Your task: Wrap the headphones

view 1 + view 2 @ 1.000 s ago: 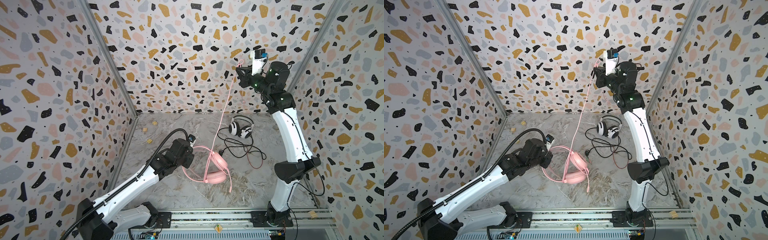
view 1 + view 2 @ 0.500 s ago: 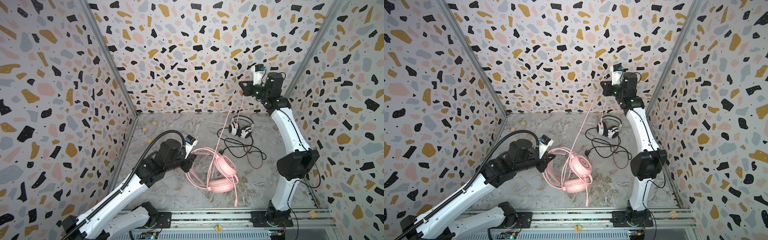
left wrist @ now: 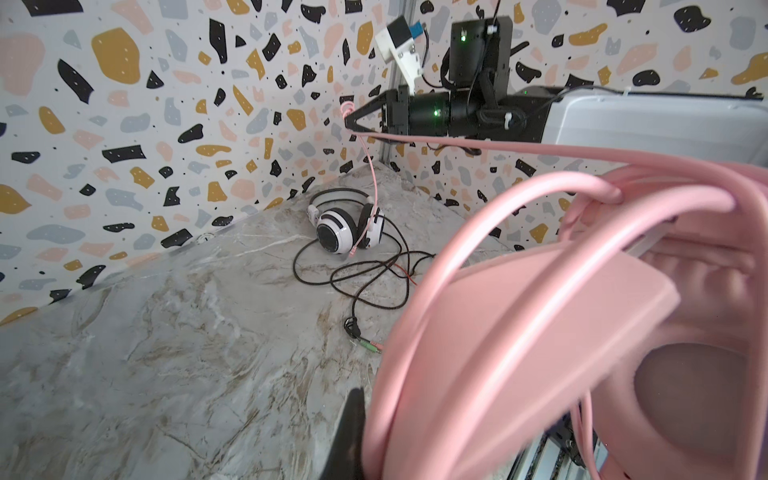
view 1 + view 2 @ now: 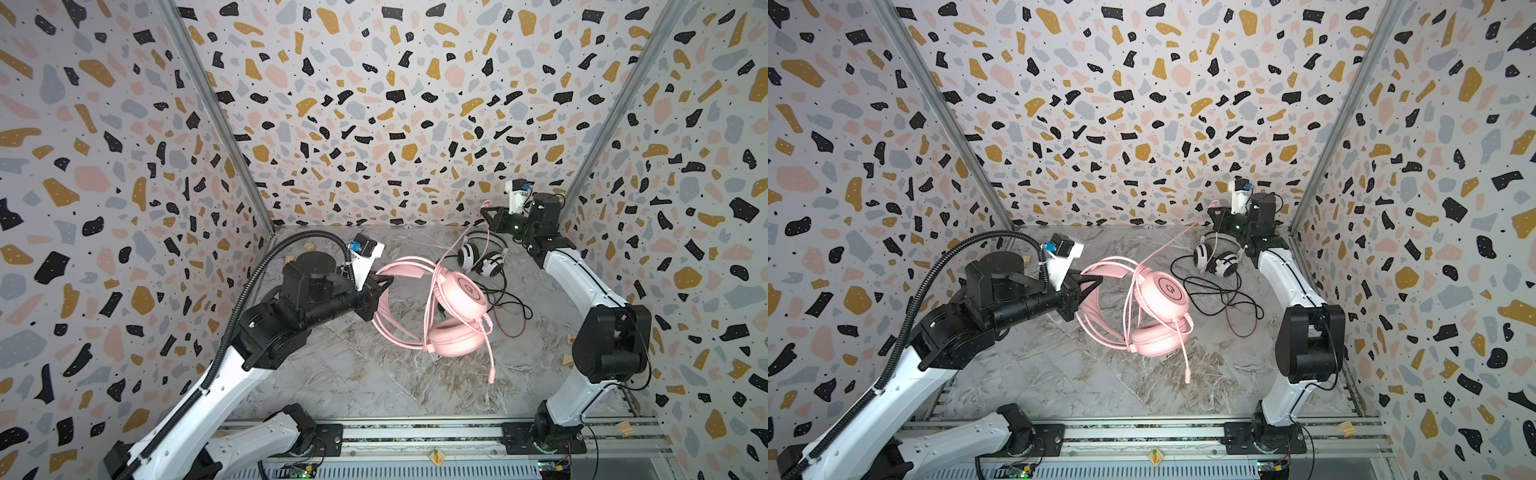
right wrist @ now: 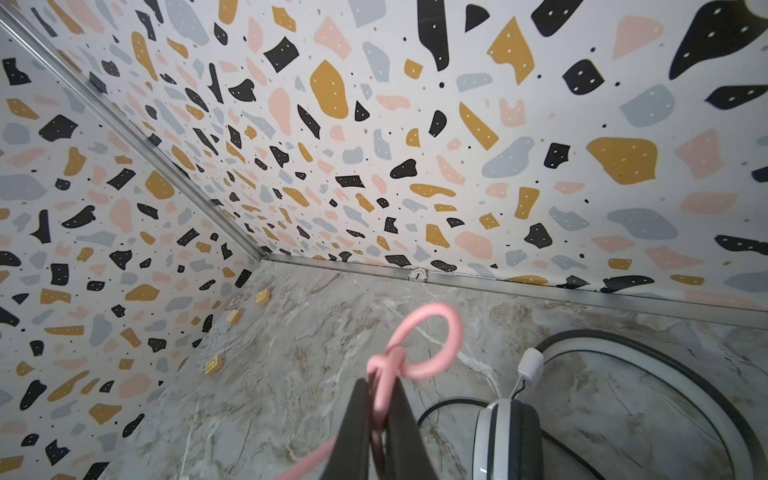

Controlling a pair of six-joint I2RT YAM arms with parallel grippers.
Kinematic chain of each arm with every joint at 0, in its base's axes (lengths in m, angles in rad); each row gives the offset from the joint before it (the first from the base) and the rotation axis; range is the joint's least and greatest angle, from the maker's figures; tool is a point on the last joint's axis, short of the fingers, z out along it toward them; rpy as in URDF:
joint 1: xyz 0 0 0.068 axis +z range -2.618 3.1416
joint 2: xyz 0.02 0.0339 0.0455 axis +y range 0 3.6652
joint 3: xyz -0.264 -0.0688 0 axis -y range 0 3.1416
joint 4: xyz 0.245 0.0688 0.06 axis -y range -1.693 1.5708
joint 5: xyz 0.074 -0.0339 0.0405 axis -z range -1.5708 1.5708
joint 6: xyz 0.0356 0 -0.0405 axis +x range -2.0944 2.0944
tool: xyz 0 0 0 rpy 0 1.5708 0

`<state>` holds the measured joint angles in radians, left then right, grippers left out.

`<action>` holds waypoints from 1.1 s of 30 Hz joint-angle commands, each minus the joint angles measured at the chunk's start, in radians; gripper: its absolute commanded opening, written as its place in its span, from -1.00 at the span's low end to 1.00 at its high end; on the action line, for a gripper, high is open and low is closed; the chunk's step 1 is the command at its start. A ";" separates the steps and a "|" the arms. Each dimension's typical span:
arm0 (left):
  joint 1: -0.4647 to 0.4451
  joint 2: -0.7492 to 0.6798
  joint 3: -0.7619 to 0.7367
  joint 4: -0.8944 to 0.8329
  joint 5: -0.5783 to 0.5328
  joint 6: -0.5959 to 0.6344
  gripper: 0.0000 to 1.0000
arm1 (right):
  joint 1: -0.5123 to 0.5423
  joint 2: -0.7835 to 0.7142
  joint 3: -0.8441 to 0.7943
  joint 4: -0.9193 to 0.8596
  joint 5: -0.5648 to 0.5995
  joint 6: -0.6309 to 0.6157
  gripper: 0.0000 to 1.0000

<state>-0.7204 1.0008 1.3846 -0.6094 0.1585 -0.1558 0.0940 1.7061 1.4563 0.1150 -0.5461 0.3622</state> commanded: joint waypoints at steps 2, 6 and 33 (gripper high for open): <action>-0.008 0.008 0.126 0.193 0.024 -0.085 -1.00 | 0.042 -0.080 -0.115 0.091 0.063 -0.026 -0.96; -0.007 0.061 0.198 0.268 -0.002 -0.166 -1.00 | 0.090 -0.143 -0.241 0.146 0.043 -0.026 -0.96; 0.170 0.368 0.602 0.171 -0.511 -0.204 -1.00 | 0.516 -0.756 -0.829 0.019 0.366 -0.080 -0.96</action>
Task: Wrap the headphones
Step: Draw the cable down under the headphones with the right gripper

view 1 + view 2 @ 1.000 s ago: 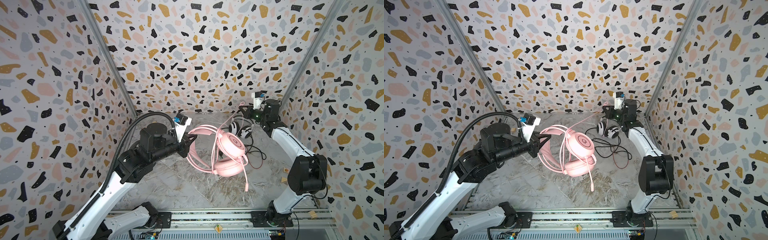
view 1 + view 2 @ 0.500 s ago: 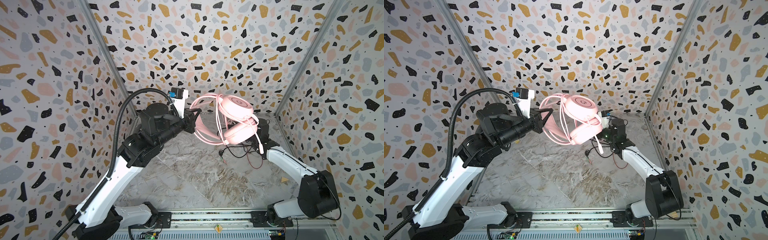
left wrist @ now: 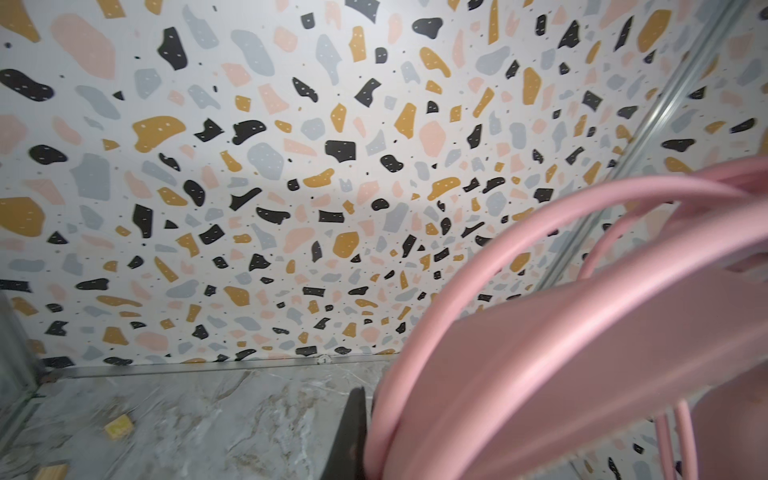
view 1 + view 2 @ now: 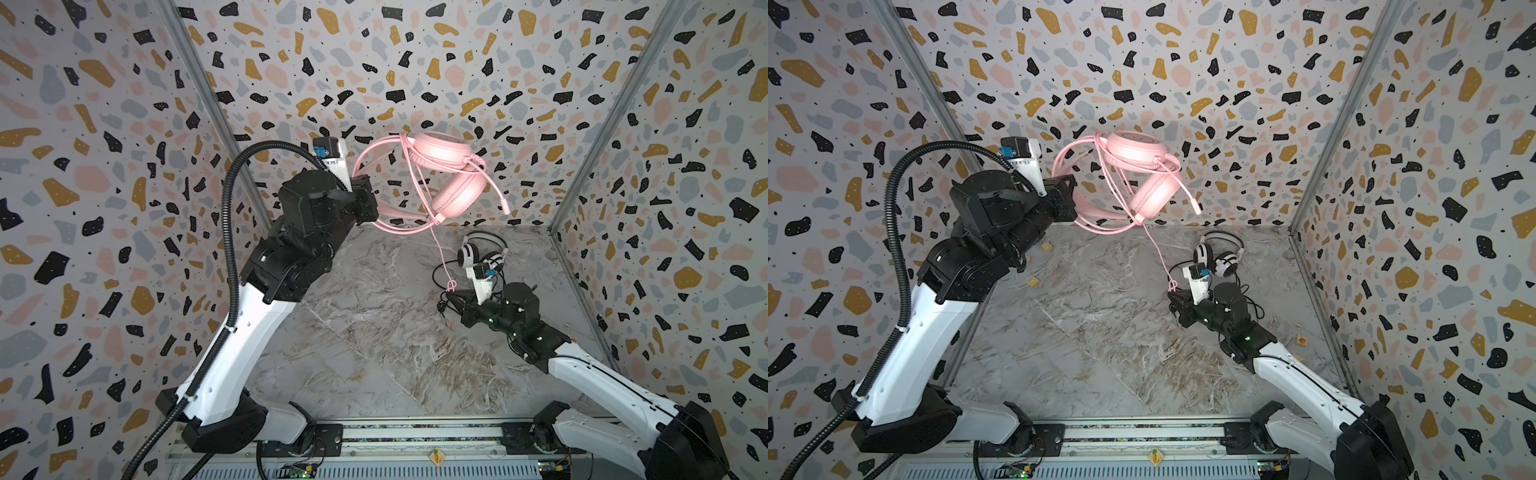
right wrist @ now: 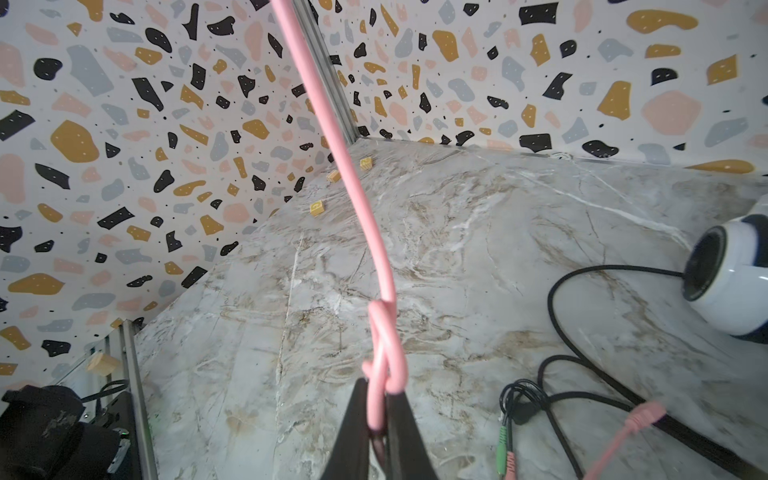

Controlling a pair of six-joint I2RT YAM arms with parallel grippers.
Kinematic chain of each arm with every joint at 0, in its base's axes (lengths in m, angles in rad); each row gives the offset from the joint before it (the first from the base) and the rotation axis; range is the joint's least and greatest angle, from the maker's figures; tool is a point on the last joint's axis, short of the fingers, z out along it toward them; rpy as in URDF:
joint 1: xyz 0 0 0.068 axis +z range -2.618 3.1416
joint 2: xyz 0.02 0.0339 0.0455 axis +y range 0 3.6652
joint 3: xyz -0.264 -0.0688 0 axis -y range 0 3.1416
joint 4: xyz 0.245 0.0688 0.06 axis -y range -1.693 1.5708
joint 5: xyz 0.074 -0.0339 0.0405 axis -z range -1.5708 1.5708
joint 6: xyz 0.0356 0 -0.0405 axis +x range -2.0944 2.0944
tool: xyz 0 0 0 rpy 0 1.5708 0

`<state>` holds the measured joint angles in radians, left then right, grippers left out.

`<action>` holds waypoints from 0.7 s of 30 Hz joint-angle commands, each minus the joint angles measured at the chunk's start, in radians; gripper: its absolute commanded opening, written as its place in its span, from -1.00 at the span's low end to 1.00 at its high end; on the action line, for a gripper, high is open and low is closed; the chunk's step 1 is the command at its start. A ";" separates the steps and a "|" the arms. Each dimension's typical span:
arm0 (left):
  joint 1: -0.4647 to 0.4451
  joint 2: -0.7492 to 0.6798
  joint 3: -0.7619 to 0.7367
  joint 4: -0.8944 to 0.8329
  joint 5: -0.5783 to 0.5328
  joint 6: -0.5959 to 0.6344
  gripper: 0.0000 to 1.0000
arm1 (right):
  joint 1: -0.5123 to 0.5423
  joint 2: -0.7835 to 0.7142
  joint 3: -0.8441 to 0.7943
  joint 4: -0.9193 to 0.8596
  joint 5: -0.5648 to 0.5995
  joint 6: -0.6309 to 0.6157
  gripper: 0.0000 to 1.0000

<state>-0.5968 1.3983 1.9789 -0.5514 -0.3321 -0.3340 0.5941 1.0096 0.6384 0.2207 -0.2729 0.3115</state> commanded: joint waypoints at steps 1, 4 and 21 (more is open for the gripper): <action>0.064 -0.032 -0.005 0.114 -0.018 -0.028 -1.00 | 0.018 -0.081 -0.016 -0.098 0.091 -0.027 -0.96; 0.110 -0.040 -0.056 0.132 -0.038 -0.029 -1.00 | 0.037 -0.144 -0.020 -0.154 0.075 -0.003 -0.96; 0.156 0.006 -0.493 0.262 -0.200 0.043 -1.00 | 0.344 -0.253 0.121 -0.422 0.201 0.028 -0.96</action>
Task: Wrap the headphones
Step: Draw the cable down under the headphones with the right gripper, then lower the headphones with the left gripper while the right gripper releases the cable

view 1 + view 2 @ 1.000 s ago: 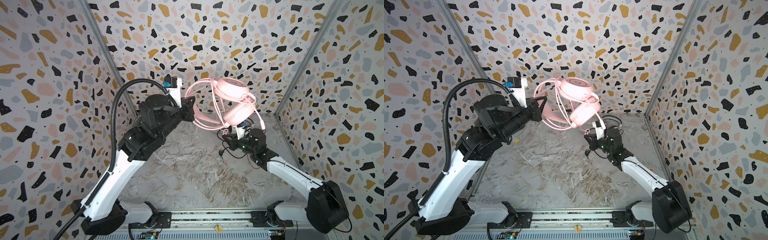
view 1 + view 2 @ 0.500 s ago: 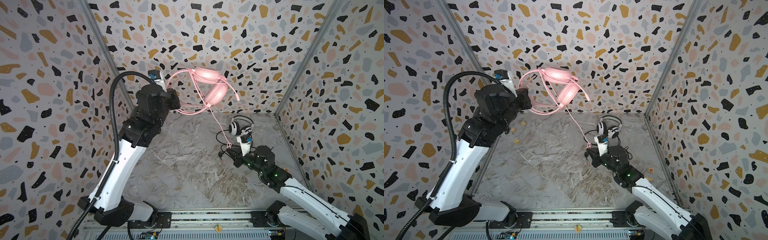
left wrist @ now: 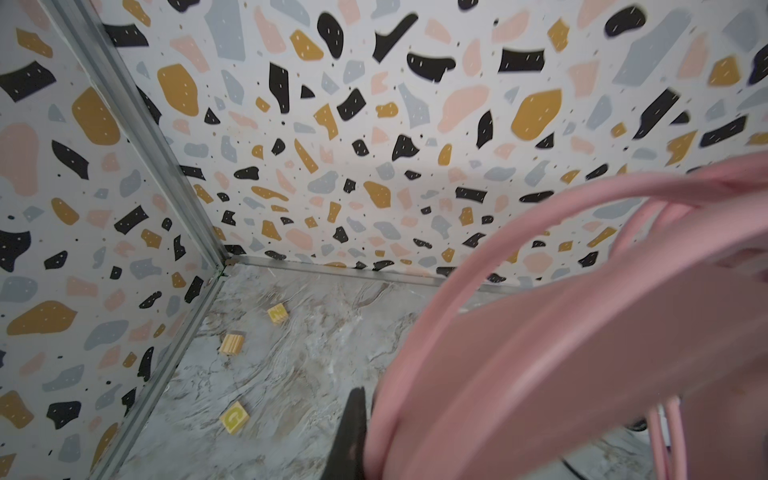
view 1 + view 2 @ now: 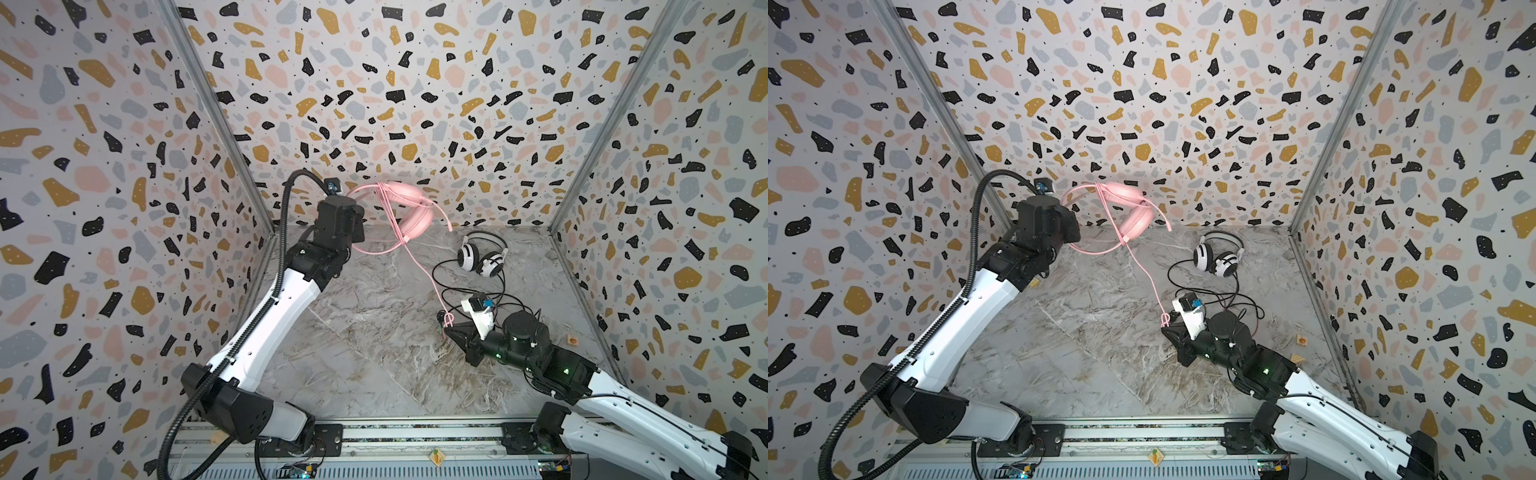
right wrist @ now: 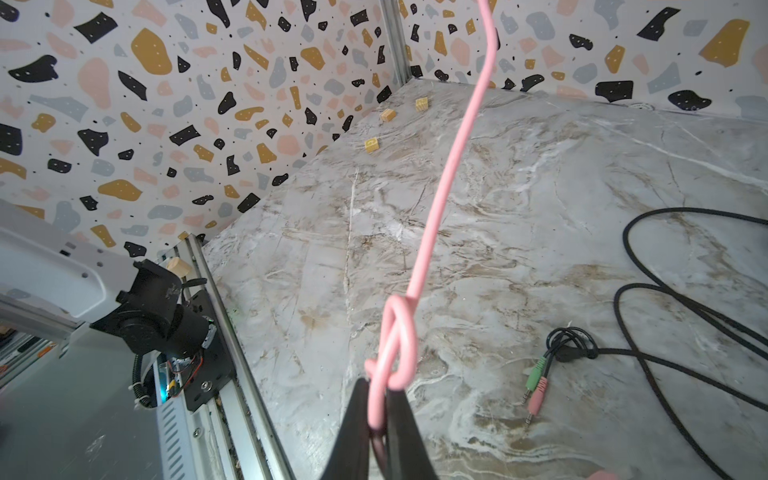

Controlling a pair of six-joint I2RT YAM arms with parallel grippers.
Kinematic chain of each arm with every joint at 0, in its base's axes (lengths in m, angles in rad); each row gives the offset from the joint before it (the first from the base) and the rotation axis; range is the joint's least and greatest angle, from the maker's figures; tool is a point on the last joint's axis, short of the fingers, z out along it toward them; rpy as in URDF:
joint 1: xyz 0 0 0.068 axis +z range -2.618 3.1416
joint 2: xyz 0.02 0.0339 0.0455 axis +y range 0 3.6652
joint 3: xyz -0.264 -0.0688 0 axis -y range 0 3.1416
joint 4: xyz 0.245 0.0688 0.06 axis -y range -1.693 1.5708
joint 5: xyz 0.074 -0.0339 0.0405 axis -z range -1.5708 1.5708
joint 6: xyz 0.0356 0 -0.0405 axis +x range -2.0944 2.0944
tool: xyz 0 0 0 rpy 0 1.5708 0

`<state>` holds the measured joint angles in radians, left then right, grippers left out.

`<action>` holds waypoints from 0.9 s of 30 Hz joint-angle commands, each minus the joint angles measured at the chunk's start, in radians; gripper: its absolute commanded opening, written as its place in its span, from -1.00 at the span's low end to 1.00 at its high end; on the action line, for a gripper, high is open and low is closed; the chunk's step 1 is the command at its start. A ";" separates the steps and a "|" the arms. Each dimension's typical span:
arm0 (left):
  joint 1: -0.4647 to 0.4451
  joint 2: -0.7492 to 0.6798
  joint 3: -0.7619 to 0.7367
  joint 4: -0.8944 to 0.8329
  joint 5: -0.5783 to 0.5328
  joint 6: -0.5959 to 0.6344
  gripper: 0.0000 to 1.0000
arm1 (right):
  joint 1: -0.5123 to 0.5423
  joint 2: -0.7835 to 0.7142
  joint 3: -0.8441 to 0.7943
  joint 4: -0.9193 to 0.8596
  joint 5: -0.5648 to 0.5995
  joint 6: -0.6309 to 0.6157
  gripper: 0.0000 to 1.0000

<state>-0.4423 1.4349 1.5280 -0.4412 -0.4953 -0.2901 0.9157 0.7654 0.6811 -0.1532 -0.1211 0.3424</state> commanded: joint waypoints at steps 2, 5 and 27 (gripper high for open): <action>-0.007 -0.032 -0.109 0.143 -0.041 0.014 -1.00 | 0.027 0.017 0.127 -0.082 0.052 -0.021 -0.96; -0.041 -0.017 -0.189 0.097 -0.045 0.044 -1.00 | 0.031 0.049 0.186 -0.122 0.069 -0.059 -0.96; -0.319 -0.125 -0.302 -0.267 0.401 0.279 -1.00 | -0.139 0.297 0.521 -0.232 0.140 -0.300 -0.93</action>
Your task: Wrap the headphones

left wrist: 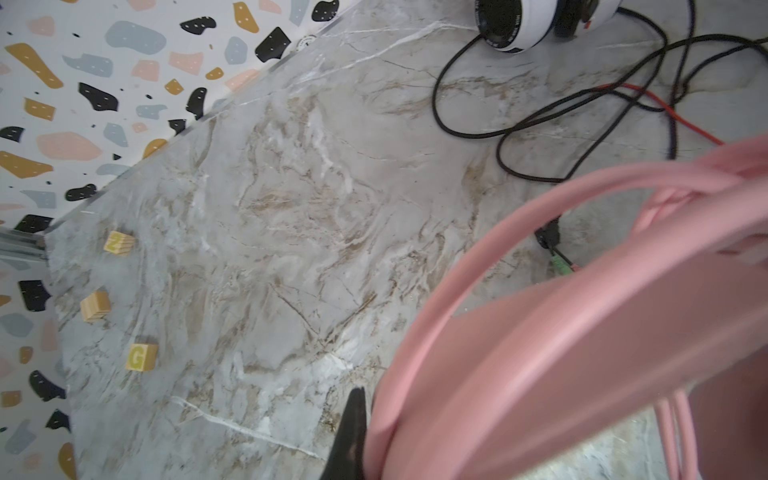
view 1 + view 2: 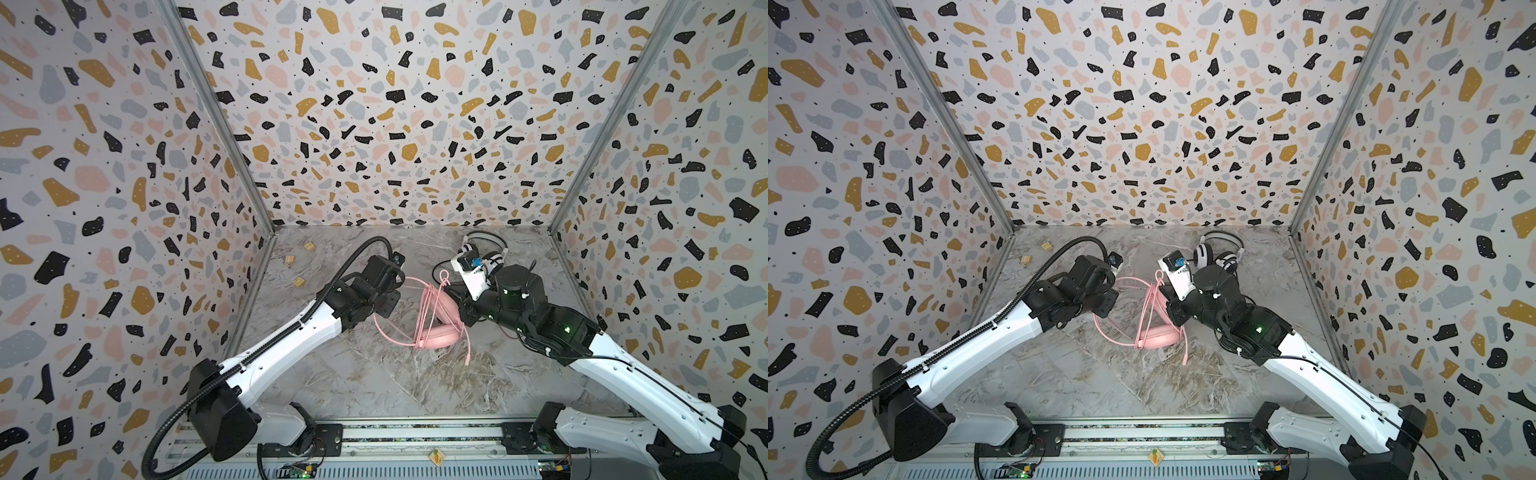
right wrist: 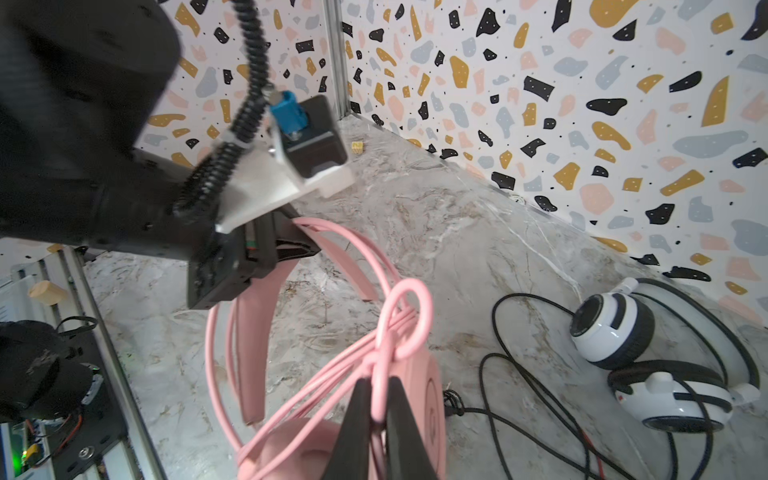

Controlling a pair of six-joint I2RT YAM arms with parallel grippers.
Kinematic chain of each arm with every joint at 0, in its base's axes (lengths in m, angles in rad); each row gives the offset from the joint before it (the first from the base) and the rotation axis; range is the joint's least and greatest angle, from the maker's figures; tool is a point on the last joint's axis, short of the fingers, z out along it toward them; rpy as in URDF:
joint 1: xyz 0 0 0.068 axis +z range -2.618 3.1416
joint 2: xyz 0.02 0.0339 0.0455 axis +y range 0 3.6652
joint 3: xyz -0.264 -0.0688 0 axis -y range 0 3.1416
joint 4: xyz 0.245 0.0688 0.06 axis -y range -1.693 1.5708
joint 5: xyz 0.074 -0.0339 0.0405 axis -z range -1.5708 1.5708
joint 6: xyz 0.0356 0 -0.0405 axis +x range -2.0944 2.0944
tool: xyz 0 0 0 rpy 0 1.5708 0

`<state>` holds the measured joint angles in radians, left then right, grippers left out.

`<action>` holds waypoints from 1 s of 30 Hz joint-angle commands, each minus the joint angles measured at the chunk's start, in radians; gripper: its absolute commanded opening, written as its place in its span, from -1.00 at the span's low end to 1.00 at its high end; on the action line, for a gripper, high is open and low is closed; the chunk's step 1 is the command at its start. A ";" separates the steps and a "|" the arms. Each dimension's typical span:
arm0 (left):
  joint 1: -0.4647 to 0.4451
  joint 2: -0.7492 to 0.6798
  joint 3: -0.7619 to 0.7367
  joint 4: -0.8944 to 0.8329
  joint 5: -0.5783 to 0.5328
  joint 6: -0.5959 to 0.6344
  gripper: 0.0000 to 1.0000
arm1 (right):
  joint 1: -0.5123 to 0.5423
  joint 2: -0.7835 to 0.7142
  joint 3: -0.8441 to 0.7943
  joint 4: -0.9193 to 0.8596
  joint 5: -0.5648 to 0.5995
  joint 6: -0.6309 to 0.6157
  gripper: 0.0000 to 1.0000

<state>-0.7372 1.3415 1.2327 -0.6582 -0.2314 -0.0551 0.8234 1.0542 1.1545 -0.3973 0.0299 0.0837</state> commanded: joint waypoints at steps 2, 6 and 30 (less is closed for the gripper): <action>-0.028 -0.048 -0.014 -0.072 0.206 0.063 -1.00 | -0.083 0.030 0.050 0.012 -0.022 -0.050 -0.91; -0.028 -0.109 -0.045 -0.047 0.331 0.068 -1.00 | -0.127 0.065 0.009 0.063 -0.075 -0.054 -0.88; 0.080 -0.206 0.017 -0.003 0.501 -0.007 -1.00 | -0.279 0.116 -0.237 0.285 -0.347 0.044 -0.71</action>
<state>-0.6853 1.1713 1.1915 -0.7338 0.1539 -0.0376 0.5674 1.1847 0.9321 -0.1688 -0.3042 0.0921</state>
